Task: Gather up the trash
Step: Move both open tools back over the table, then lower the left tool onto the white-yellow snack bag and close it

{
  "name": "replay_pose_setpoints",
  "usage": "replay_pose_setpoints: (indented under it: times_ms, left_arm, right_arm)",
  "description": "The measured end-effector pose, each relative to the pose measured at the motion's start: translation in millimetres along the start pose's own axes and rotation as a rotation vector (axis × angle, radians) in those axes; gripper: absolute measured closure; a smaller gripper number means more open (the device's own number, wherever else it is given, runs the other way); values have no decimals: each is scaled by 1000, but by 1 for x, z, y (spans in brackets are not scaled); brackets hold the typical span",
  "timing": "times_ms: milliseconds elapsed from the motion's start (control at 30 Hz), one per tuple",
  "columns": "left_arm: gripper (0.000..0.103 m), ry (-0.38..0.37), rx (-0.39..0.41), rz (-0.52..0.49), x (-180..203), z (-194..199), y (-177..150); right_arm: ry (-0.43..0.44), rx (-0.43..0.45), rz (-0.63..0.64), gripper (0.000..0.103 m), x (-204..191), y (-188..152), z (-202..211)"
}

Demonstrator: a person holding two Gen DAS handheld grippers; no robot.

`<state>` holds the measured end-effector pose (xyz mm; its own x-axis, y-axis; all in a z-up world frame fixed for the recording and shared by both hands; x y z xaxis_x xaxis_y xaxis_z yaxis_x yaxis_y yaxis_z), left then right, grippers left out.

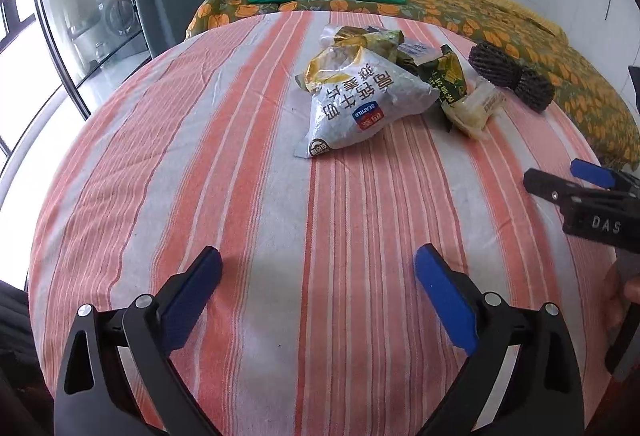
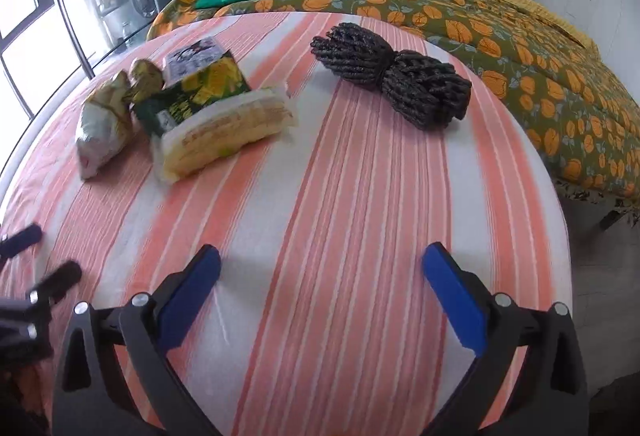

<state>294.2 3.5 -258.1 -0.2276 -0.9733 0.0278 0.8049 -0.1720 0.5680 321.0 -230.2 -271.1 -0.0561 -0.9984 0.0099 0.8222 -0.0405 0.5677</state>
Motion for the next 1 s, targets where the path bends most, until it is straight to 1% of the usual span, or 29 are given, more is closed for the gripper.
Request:
replay_pose_setpoints:
  times_ms: [133,233,1000]
  left_arm:
    - [5,-3,-2,7,-3,-2,0]
    - [5,-1,-2,7,-3,-1,-1]
    - [5,-6,-3,10,-3,-1,0]
  right_arm:
    - [-9,-2,-21,4,1,10,-9]
    - [-12,-2,-23,4,0,11,-9]
    - [-13,-3,-22,4,-1,9,-10]
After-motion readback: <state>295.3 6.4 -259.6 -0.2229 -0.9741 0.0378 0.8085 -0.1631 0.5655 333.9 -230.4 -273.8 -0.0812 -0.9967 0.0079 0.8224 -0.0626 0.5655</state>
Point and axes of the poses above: each gripper's, at about its wrist camera, not at the fingertips, and z roughly against the way its jaws point, x to its right, y to its top, the point moved 7 cm from there along -z, roughly the way its jaws point, and after that the axes turned 4 degrees about -y, right-handed, at the moved point
